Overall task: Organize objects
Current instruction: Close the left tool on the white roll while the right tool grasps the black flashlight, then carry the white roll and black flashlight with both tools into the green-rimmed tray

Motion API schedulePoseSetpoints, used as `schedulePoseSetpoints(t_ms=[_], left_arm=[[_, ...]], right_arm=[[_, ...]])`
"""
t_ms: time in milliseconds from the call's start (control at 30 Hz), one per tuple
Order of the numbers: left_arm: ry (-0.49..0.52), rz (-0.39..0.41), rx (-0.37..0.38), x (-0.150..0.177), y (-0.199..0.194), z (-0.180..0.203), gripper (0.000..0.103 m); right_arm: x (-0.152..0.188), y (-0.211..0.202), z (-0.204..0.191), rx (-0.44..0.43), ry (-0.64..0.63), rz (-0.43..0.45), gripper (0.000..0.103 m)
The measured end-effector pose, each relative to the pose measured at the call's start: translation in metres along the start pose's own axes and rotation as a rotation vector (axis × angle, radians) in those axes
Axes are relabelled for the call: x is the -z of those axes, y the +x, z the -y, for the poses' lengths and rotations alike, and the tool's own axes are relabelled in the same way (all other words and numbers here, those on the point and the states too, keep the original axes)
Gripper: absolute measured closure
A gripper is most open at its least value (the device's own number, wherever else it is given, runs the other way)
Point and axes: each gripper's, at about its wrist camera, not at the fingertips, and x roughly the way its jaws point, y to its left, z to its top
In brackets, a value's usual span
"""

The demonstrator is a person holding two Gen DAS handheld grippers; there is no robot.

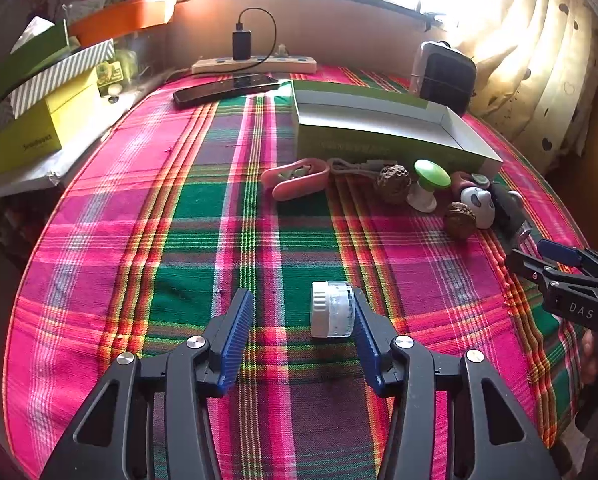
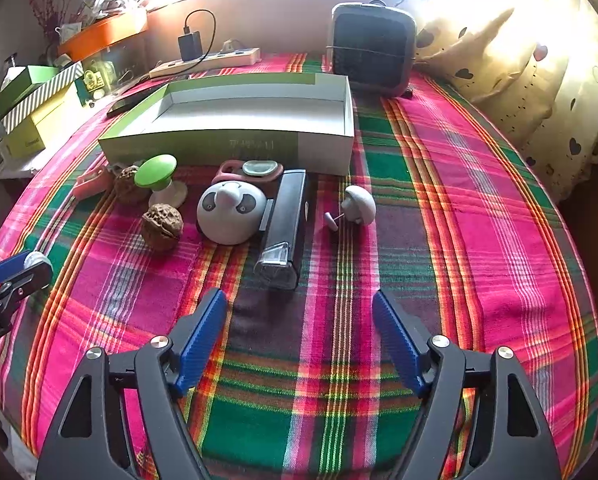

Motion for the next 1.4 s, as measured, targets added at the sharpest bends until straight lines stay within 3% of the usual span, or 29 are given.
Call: schedulePoseSetpoints(t_ms=[367,933,1067,1400], left_arm=[[0.001,0.005,-0.014,-0.009,0.007,-0.004,0.063],[0.008,-0.003,-0.030,-0.020,0.015,-0.007,0.080],[0.007,-0.004,-0.029,-0.021,0.015,-0.007,0.086],[0.004,-0.005,-0.028,-0.022,0.016,-0.007,0.086]], right_arm=[[-0.015,0.011,-0.002,-0.007,-0.005,0.004,0.042],[-0.024,0.016,-0.004,-0.013,-0.014,0.015,0.077],[-0.024,0.016,-0.003,-0.014,-0.011,0.016,0.078],[-0.024,0.015,-0.002,-0.016,-0.007,0.016,0.078]])
